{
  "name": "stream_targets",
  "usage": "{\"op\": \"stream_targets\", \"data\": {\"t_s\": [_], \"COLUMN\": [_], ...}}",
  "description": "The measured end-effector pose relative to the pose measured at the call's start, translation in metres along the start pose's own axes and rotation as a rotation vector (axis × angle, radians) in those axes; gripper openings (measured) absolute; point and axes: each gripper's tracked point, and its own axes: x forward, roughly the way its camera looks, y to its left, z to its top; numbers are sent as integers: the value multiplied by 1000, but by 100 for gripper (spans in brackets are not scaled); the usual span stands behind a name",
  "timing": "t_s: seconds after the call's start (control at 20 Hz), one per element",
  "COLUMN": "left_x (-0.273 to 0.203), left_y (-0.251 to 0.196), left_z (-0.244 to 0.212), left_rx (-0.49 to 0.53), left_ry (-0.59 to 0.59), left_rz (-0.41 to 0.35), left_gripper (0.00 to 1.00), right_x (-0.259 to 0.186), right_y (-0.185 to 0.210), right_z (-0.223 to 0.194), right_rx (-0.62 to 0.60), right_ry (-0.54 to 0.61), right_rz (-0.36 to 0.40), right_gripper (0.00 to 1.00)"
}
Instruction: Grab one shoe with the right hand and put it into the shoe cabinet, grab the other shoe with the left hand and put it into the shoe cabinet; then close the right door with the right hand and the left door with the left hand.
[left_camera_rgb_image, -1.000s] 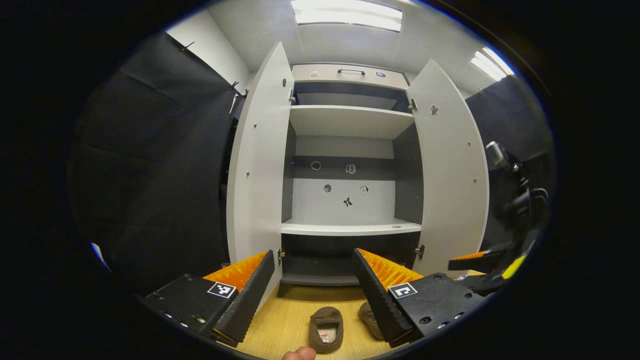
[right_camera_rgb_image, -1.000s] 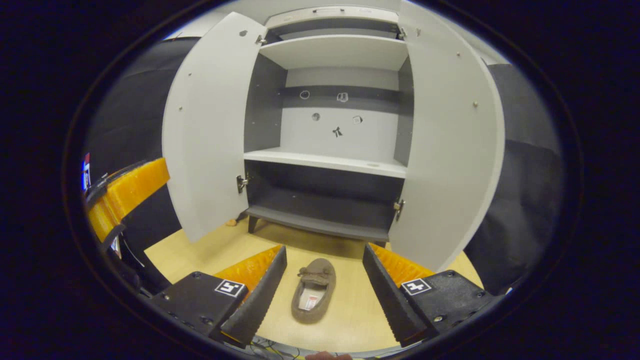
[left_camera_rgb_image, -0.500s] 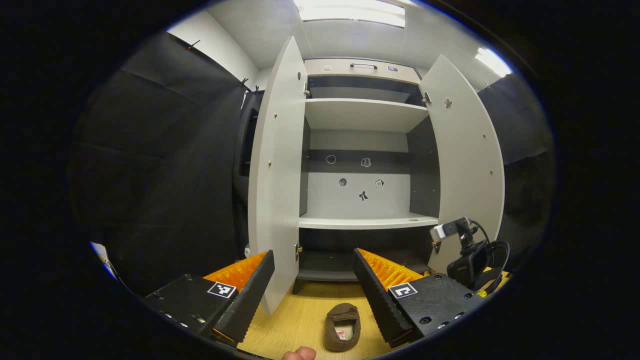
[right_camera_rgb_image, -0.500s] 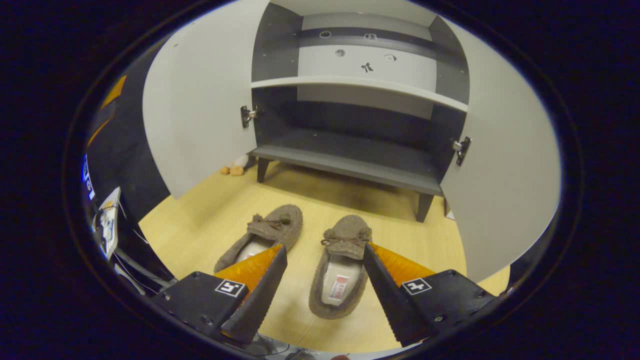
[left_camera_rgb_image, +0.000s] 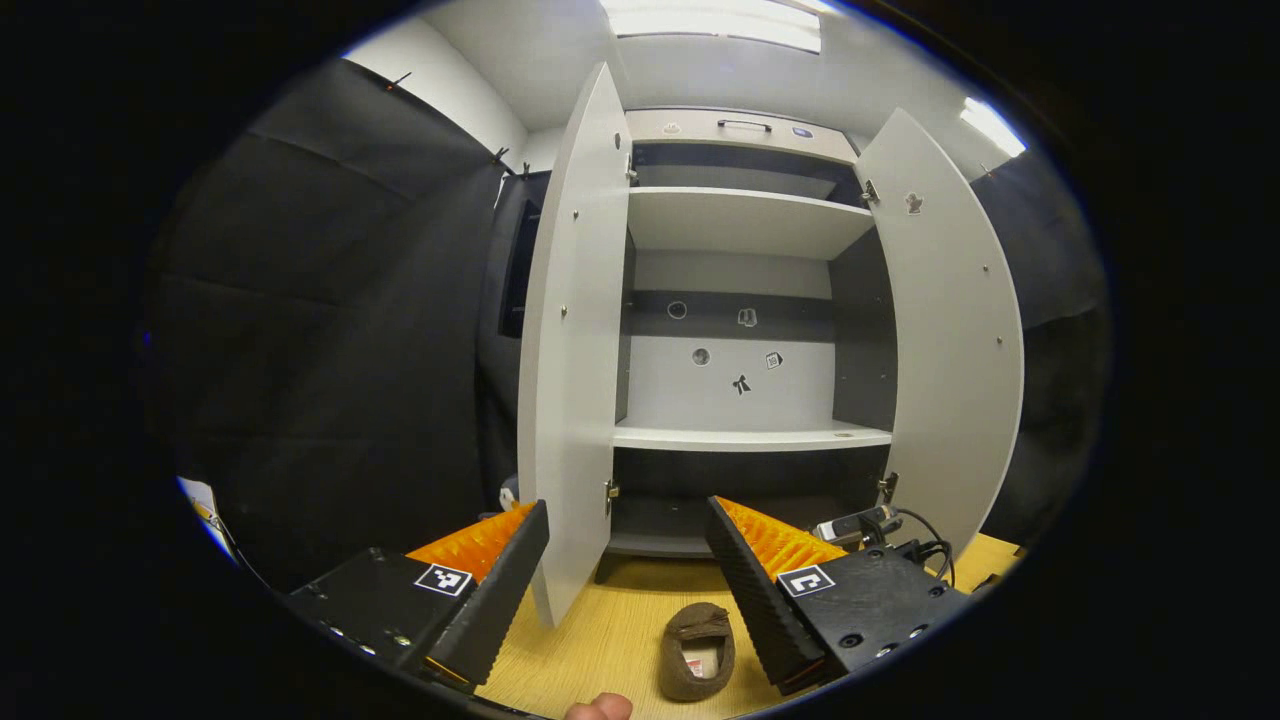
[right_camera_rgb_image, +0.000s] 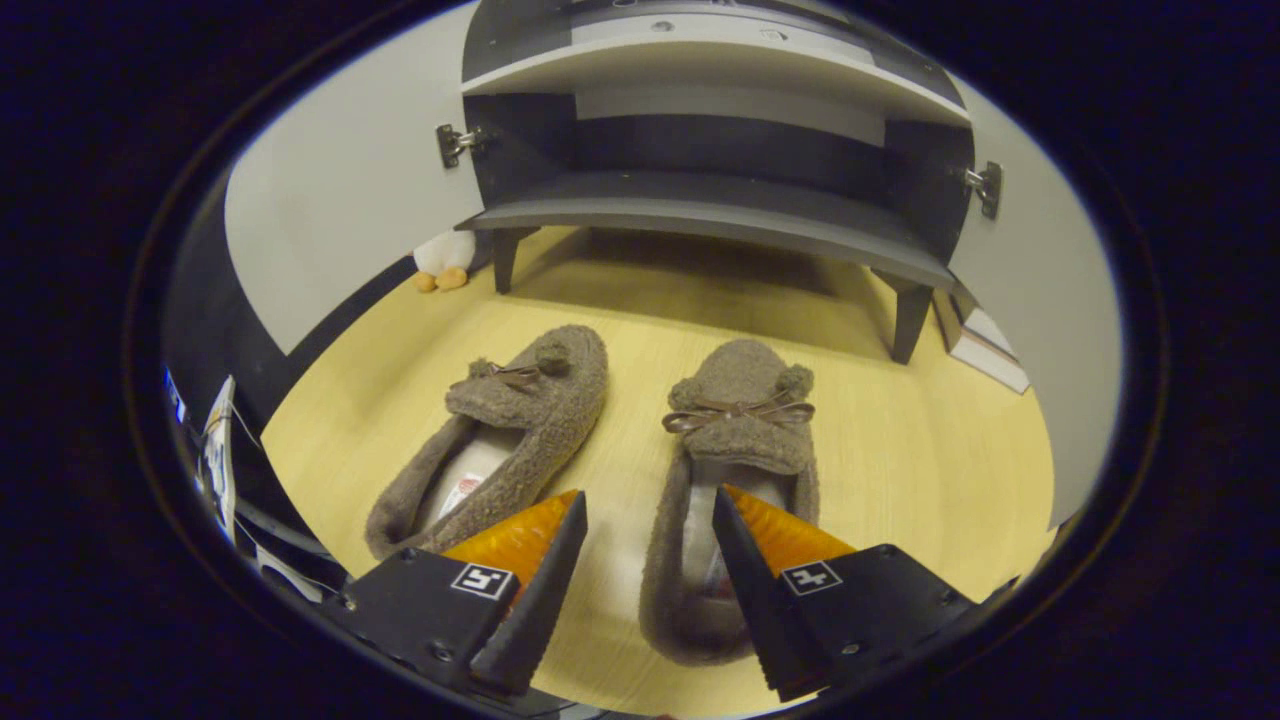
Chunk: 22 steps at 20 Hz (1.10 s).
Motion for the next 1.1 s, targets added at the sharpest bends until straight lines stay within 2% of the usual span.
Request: {"op": "stream_targets", "data": {"t_s": [0.05, 0.3, 0.45, 0.5, 0.65, 0.7, 0.8, 0.9, 1.1], "left_x": [1, 5, 7, 9, 11, 10, 10, 9, 7], "left_y": [1, 5, 10, 10, 14, 14, 13, 11, 3], "left_z": [-2, -7, -7, -7, -8, -9, -9, -11, -13], "left_rx": [0, -13, -7, -9, -7, -10, -14, -8, 0], "left_ry": [4, 19, 16, 15, 13, 15, 17, 22, 29], "left_rz": [2, 7, 18, 19, 28, 27, 21, 16, -3], "left_gripper": [95, 95, 95, 95, 95, 95, 95, 95, 95], "right_x": [4, 22, 27, 28, 29, 28, 28, 24, -3], "right_y": [-2, -11, -20, -20, -25, -24, -24, -21, -19], "right_z": [1, 1, 4, 4, 4, 8, 8, 13, 31], "right_rx": [-3, 5, 12, -1, -44, -37, -8, -12, -73], "right_ry": [-3, -1, -22, -35, -84, -96, -127, -167, -273], "right_rz": [-11, -69, -112, -112, -134, -141, -143, -136, -105], "right_gripper": [76, 64, 45, 34, 28, 19, 10, 5, 4]}}
